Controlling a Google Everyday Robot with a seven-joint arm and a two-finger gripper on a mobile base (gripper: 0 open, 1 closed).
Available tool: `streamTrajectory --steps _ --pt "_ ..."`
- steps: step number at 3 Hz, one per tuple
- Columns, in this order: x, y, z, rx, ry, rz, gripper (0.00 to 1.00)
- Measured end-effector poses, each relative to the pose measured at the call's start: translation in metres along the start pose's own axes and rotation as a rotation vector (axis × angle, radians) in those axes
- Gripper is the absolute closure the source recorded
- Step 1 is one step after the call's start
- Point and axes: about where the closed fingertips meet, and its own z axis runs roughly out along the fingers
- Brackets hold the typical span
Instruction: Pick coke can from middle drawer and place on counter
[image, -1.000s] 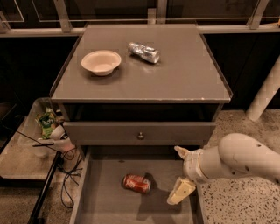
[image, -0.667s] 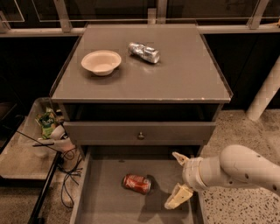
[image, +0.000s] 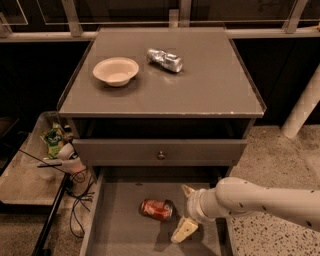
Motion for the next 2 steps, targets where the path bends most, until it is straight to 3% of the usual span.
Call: streamTrajectory --steps 2 --pt "-0.002 -0.003 0.011 0.002 -0.021 -0.007 0.00"
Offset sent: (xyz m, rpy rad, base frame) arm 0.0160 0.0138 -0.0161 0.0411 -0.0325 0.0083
